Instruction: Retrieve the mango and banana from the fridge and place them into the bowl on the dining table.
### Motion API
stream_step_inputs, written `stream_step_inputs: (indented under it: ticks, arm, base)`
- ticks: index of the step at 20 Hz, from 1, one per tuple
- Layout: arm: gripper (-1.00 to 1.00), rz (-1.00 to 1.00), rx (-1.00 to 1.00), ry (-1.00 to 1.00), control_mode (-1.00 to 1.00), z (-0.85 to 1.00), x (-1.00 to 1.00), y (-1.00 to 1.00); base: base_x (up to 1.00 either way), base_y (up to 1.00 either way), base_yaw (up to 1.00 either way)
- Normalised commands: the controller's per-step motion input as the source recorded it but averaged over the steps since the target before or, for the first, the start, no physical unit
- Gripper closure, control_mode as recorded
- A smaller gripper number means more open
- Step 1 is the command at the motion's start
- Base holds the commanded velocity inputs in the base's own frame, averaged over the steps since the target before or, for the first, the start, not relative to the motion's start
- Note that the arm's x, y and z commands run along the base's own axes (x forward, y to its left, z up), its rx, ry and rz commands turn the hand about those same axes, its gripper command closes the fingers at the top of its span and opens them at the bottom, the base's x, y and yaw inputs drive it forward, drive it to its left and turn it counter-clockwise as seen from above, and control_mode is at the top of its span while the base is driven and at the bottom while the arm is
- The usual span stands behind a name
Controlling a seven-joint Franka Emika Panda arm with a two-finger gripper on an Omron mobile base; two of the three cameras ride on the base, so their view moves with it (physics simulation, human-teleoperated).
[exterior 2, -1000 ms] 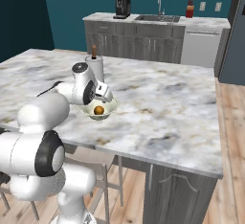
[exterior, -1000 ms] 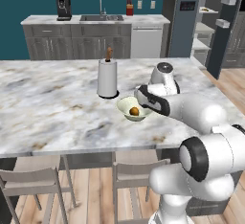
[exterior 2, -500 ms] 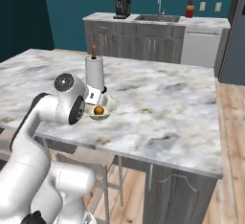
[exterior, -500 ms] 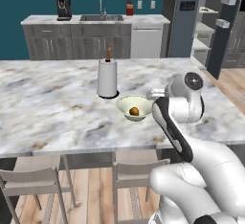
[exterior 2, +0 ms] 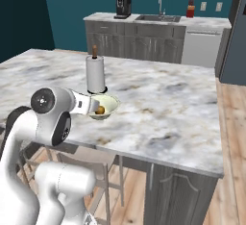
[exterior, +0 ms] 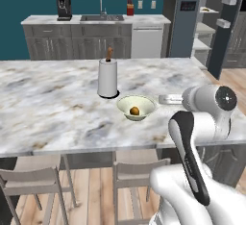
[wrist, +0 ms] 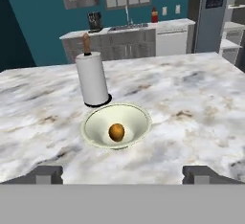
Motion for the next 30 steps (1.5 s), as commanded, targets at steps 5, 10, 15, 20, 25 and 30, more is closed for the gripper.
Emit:
stream_step_inputs:
  ticks: [5, 10, 15, 20, 25, 30]
  arm:
    - [-1.00, 0.00, 0.00, 0.00, 1.00, 0.00, 0.00, 0.00]
    - [-1.00, 0.00, 0.00, 0.00, 1.00, 0.00, 0.00, 0.00]
    - [-1.00, 0.00, 0.00, 0.00, 1.00, 0.00, 0.00, 0.00]
    - [-1.00, 0.00, 0.00, 0.00, 1.00, 0.00, 0.00, 0.00]
    - [-1.00, 0.00, 0.00, 0.00, 1.00, 0.00, 0.00, 0.00]
    - [-1.00, 0.00, 0.00, 0.00, 1.00, 0.00, 0.00, 0.00]
  base:
    - [-0.94, -0.50, 0.00]
    - [-0.84, -0.88, -0.11]
    - [-0.29, -1.00, -0.25]
    - [0.00, -1.00, -0.29]
    - [0.22, -1.00, -0.25]
    - [0.87, -1.00, -0.19]
